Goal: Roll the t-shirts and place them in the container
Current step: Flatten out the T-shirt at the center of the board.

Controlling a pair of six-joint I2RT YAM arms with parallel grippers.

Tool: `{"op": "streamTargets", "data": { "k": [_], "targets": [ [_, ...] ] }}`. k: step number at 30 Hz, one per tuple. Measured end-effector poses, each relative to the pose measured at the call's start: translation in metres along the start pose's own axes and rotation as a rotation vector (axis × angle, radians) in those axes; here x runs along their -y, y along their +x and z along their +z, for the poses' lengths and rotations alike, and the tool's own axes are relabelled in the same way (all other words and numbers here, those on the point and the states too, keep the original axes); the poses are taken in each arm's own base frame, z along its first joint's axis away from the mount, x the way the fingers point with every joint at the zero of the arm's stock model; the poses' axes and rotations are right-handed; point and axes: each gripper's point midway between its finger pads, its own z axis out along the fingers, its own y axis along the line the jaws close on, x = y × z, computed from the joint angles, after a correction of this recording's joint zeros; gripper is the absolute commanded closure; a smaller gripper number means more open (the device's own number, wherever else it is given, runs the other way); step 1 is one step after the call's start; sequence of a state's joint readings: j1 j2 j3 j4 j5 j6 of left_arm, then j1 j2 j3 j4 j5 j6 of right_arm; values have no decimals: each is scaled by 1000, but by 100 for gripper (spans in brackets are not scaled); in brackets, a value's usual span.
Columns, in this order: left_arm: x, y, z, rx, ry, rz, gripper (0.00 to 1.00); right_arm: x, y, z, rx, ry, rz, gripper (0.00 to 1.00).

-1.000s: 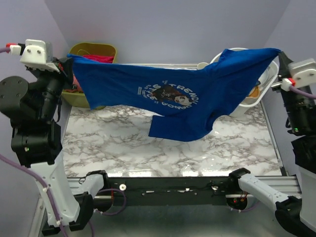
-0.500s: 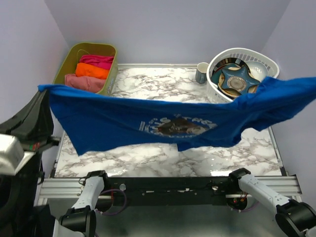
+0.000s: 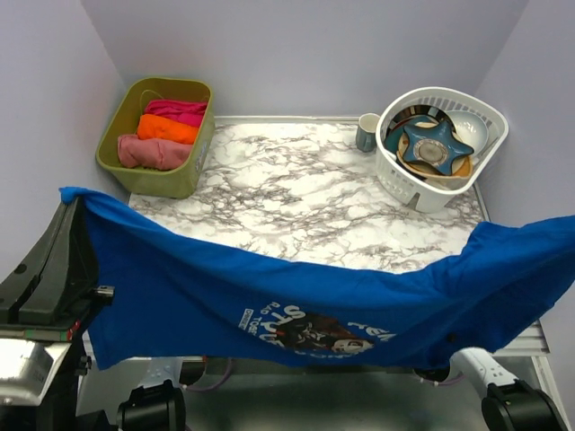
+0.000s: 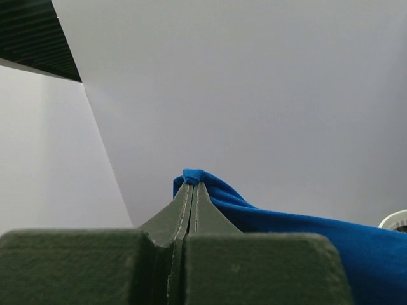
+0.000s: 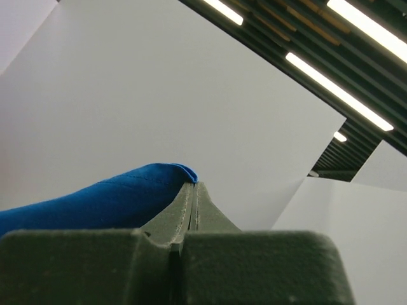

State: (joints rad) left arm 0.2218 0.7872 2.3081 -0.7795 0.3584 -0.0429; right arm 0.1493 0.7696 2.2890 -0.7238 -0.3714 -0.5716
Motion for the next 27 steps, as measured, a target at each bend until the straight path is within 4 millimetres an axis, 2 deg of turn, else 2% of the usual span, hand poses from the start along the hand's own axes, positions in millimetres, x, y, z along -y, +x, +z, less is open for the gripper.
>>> {"op": "streamTargets", "data": {
  "k": [4, 5, 9, 10, 12, 13, 15, 18, 21, 24, 27],
  "targets": [
    [-2, 23, 8, -47, -2, -22, 100, -4, 14, 15, -8, -1, 37, 100],
    [-4, 33, 12, -65, -1, -30, 100, -9, 25, 21, -19, -8, 52, 100],
    [-3, 79, 25, -161, 24, -78, 100, -50, 96, 34, -151, -90, 151, 99],
    [-2, 94, 29, -193, 41, -96, 100, -64, 119, 38, -198, -116, 187, 99],
    [1, 121, 34, -254, 65, -126, 100, -84, 149, 38, -267, -152, 237, 99],
    [2, 130, 35, -275, 71, -136, 100, -99, 172, 38, -320, -178, 276, 99],
    [2, 155, 41, -327, 88, -159, 100, -115, 193, 38, -374, -207, 325, 99],
    [0, 179, 51, -378, 103, -173, 100, -122, 205, 47, -396, -223, 368, 99],
    [-4, 190, 60, -392, 104, -168, 100, -119, 204, 60, -379, -228, 386, 99],
    [-7, 189, 65, -377, 104, -155, 100, -114, 199, 72, -354, -223, 393, 99],
    [-9, 175, 67, -342, 99, -129, 100, -107, 190, 81, -322, -215, 401, 100]
  ]
}}
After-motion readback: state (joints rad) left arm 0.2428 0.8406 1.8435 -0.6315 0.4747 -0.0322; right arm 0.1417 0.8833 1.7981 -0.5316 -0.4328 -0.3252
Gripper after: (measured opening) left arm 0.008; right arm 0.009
